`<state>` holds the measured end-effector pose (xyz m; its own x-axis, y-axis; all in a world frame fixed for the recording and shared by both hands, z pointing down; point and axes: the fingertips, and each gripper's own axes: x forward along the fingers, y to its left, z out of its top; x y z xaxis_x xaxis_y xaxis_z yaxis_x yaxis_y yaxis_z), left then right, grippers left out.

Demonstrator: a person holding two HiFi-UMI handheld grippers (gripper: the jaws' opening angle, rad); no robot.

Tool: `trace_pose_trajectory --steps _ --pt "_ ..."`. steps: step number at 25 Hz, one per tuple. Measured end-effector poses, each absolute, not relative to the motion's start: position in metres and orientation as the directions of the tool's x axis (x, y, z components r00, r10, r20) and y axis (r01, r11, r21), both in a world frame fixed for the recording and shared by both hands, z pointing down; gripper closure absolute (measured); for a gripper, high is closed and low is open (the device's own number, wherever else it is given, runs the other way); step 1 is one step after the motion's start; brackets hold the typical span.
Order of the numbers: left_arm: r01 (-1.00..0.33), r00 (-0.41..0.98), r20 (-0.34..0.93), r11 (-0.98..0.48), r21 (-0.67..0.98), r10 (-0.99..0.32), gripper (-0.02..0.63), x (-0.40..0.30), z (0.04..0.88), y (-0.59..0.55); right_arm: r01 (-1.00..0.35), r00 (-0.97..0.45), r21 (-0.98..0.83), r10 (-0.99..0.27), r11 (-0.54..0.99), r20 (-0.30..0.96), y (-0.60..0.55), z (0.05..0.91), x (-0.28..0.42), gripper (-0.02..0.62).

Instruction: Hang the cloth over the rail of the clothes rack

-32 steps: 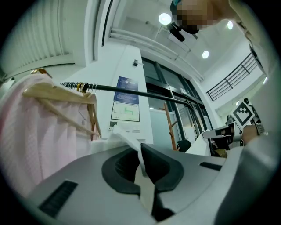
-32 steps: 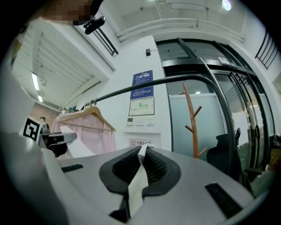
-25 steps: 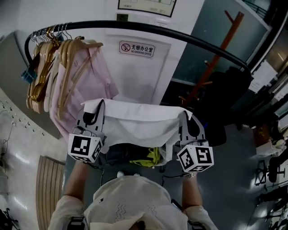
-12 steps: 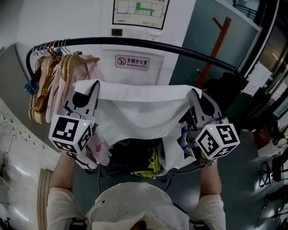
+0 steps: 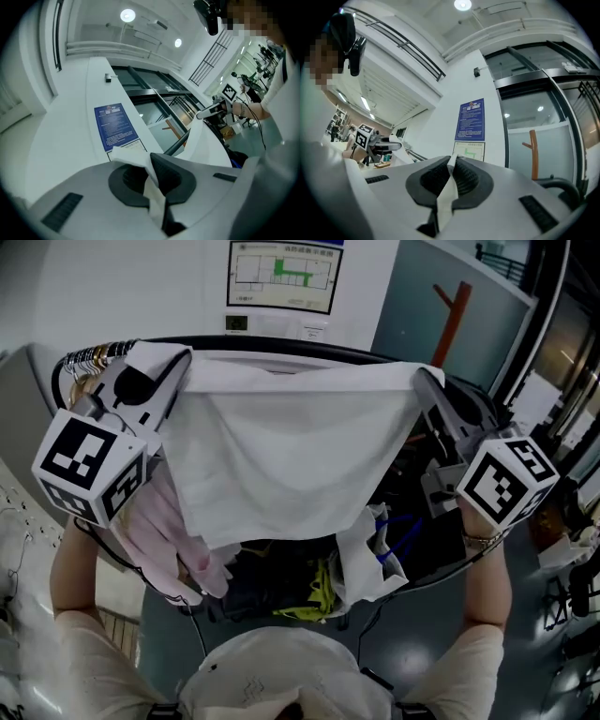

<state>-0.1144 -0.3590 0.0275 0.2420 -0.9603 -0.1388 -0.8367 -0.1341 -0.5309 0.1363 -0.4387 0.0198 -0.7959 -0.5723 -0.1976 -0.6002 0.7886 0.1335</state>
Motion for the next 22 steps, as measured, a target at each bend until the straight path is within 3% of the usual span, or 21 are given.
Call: trace_pose_trajectory --steps 8,22 --pt "-0.728 0.208 -0.206 -0.010 -0.686 -0.956 0.590 -0.118 -0.053 -0.378 -0.625 -0.780 0.277 -0.576 0.730 -0.244 -0.450 -0.065 0.127 0.571" --pt "-0.638 0.176 -0.361 0.173 -0.750 -0.916 0.589 -0.138 -0.141 -0.455 -0.679 -0.730 0.429 -0.609 0.595 -0.311 -0.525 -0.162 0.103 0.572"
